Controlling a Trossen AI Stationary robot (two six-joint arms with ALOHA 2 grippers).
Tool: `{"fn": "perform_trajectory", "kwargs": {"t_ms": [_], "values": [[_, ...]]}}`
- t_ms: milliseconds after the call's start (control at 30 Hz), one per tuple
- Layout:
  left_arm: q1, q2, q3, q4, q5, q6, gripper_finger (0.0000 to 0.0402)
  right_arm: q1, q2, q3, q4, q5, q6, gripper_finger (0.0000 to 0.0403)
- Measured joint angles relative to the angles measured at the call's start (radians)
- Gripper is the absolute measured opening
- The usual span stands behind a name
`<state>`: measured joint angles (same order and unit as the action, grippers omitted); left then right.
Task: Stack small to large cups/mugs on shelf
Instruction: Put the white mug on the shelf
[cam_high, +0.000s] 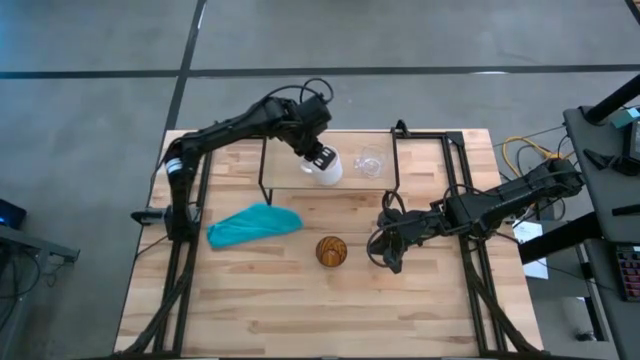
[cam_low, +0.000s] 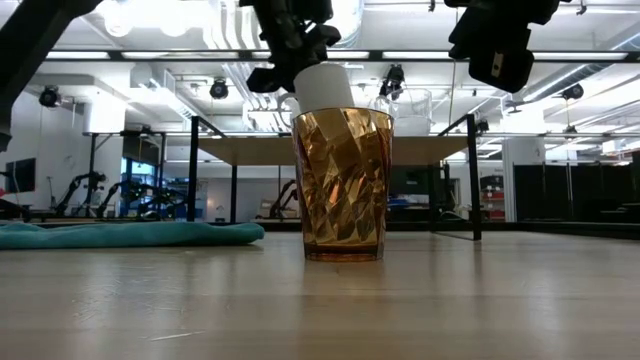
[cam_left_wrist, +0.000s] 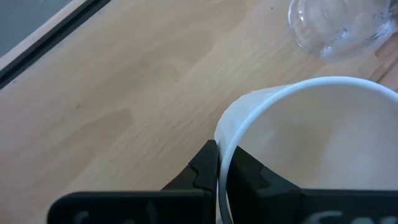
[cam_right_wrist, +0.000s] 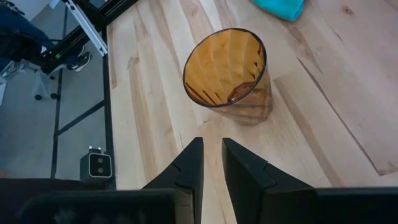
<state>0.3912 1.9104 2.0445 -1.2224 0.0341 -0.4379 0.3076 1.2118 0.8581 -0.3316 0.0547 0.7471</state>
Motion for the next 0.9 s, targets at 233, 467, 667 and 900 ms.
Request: {"fn": "perform_trajectory", "kwargs": {"t_ms": [233, 467, 667, 900], "values": [[0.002, 0.002, -0.001, 0.001, 0.000, -0.001, 0.0000, 0.000, 0.000, 0.000, 0.000, 0.000, 0.000, 0.0054], [0.010, 0.002, -0.001, 0.011, 0.000, -0.001, 0.0000, 0.000, 0.000, 0.000, 0.000, 0.001, -0.034, 0.0054], [0.024, 0.002, -0.001, 0.011, 0.014, 0.023, 0.0012, 0.000, 0.000, 0.000, 0.000, 0.001, -0.045, 0.0054], [0.025, 0.002, -0.004, 0.038, 0.024, 0.086, 0.0018, 0.000, 0.000, 0.000, 0.000, 0.001, -0.052, 0.0054]]}}
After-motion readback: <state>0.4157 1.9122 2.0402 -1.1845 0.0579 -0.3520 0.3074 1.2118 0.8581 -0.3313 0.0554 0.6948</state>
